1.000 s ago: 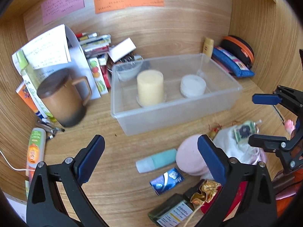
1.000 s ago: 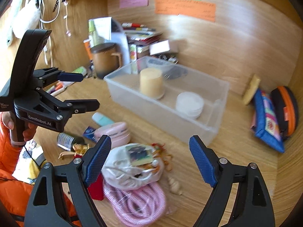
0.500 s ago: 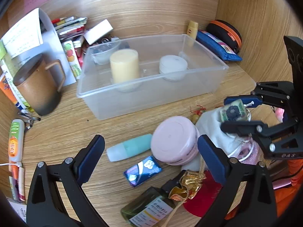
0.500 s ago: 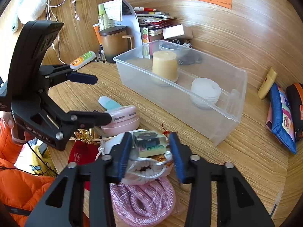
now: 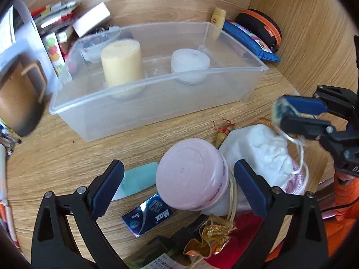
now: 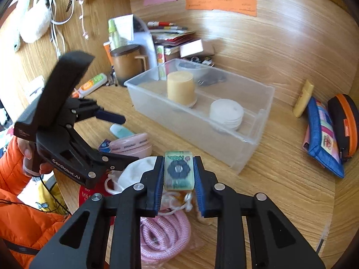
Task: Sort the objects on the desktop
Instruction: 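Grasp the pink round container with the left gripper while the right gripper holds the dice tile, then carry the pink container and dice tile over the clear box with both grippers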
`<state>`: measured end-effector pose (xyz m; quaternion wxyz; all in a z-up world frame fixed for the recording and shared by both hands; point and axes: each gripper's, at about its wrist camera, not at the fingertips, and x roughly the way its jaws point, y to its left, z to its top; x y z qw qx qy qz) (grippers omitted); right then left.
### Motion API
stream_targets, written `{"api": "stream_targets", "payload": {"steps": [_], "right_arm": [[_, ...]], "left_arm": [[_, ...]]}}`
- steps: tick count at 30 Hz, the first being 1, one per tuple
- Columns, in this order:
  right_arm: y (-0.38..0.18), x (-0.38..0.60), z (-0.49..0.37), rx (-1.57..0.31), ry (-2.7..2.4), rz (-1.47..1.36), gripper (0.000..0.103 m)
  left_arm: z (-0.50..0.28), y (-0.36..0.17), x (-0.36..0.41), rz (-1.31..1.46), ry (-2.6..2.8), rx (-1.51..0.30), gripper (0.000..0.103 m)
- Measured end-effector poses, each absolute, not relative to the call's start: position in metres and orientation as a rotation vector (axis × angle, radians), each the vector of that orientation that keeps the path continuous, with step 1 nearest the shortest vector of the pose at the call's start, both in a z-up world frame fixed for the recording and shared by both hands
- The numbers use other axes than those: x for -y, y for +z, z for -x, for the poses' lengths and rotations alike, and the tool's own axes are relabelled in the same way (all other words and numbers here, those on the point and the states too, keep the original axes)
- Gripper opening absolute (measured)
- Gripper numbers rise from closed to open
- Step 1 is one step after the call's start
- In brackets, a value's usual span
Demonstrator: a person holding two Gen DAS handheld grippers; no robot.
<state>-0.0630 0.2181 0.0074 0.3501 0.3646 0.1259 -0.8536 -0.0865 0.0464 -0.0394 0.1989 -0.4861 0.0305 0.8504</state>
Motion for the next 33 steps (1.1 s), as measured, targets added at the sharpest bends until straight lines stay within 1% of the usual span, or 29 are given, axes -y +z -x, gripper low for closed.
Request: {"api": "stream_targets", "payload": {"steps": [3, 7, 8, 9, 10, 11, 12, 23, 33], "right_arm": [[0.013, -0.226, 0.067, -0.299, -2.229, -0.931, 0.022], [0.015, -0.228, 0.07, -0.298, -2.235, -0.929, 0.022], [0.015, -0.228, 0.071, -0.301, -2.231, -0.931, 0.022], [0.015, -0.227, 0.072, -0.303, -2.228, -0.931, 0.022], [0.014, -0.226, 0.073, -0.305, -2.226, -0.932, 0.022], [0.014, -0.225, 0.073, -0.309, -2.223, -0.93, 0.022], [0.014, -0.225, 0.073, -0.31, -2.222, -0.929, 0.022], [0.02, -0.229, 0.082, -0.282, -2.248, -0.915, 0.022], [0.034, -0.23, 0.089, -0.256, -2.285, -0.886, 0.022]], "left_arm": [[0.089, -0.043, -0.044, 1.367, 2.358, -0.034, 0.1], [0.088, -0.046, -0.043, 1.357, 2.361, -0.012, 0.099], [0.088, -0.046, -0.043, 1.353, 2.362, -0.006, 0.096], [0.088, -0.046, -0.043, 1.35, 2.363, -0.004, 0.087], [0.088, -0.046, -0.044, 1.353, 2.354, -0.011, 0.08], [0.089, -0.047, -0.046, 1.359, 2.338, -0.019, 0.068], [0.089, -0.048, -0.047, 1.364, 2.326, -0.02, 0.066], [0.094, -0.044, -0.037, 1.344, 2.383, -0.032, 0.065], [0.097, -0.02, -0.023, 1.25, 2.466, -0.006, 0.065]]}}
